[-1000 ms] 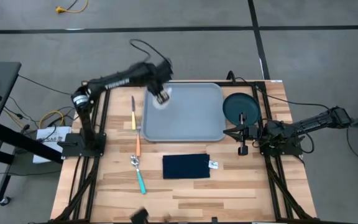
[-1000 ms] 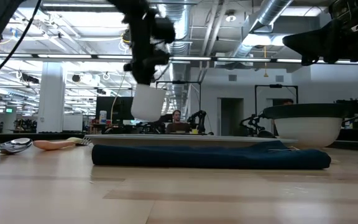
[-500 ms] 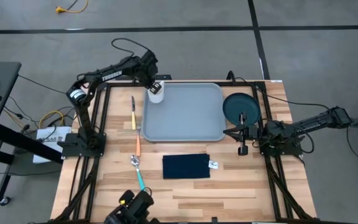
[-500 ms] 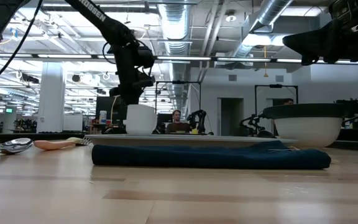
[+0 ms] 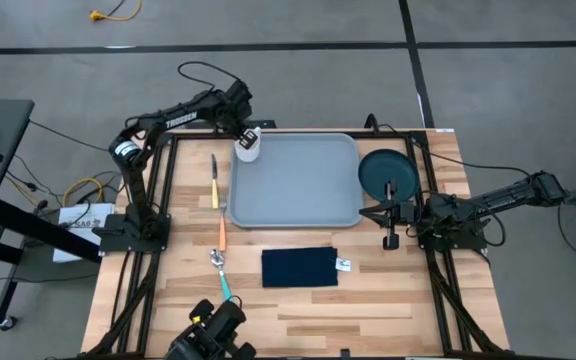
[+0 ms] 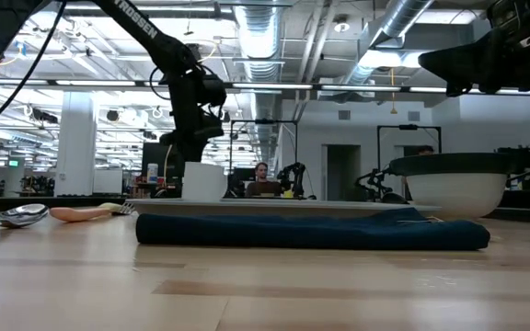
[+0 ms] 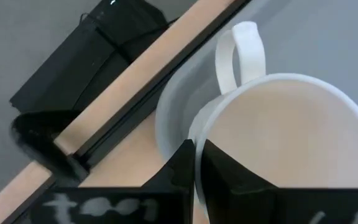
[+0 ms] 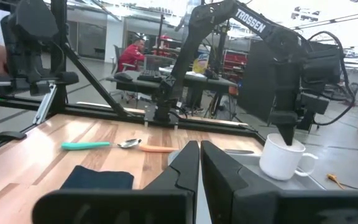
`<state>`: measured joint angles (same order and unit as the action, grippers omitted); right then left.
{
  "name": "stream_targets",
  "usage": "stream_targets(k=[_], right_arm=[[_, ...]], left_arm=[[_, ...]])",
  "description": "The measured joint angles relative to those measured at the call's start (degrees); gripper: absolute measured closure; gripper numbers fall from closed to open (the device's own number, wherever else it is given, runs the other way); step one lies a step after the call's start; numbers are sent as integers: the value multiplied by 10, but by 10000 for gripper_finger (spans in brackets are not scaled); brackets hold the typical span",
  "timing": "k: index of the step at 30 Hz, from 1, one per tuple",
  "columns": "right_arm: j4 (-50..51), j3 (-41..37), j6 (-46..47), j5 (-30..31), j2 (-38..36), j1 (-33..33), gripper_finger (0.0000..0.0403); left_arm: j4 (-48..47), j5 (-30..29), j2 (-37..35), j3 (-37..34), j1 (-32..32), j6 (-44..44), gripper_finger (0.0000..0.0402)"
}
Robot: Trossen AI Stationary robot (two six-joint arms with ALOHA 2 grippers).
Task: Set up tray
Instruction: Put the white mug on the top left of the gray tray, then put the black plate to the bottom right of the white mug on the gray tray
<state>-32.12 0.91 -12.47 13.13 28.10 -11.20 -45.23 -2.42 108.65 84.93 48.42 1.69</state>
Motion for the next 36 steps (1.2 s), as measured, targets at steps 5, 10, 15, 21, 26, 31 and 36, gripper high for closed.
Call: stream_targets(k=[5, 10, 15, 21, 26, 31, 36], right_arm=[[0, 0, 0, 1, 0, 0, 392], [0, 0, 0, 2, 0, 0, 392], [0, 0, 0, 2, 0, 0, 392], [1, 0, 0, 2, 0, 0, 392], [2, 0, 0, 2, 0, 0, 392], [5, 0, 0, 2, 0, 0, 392], [5, 0, 0, 2, 0, 0, 392]], left_arm=[[16, -5, 3, 0, 4, 0, 397], [21, 5, 3, 0, 4, -4, 378], [14, 20, 3, 0, 2, -17, 357], [-8, 19, 3, 0, 2, -18, 314], [-17, -19, 3, 5, 2, -18, 279], [-56, -40, 2, 45, 2, -19, 263], [-133, -19, 2, 100, -6, -19, 262]])
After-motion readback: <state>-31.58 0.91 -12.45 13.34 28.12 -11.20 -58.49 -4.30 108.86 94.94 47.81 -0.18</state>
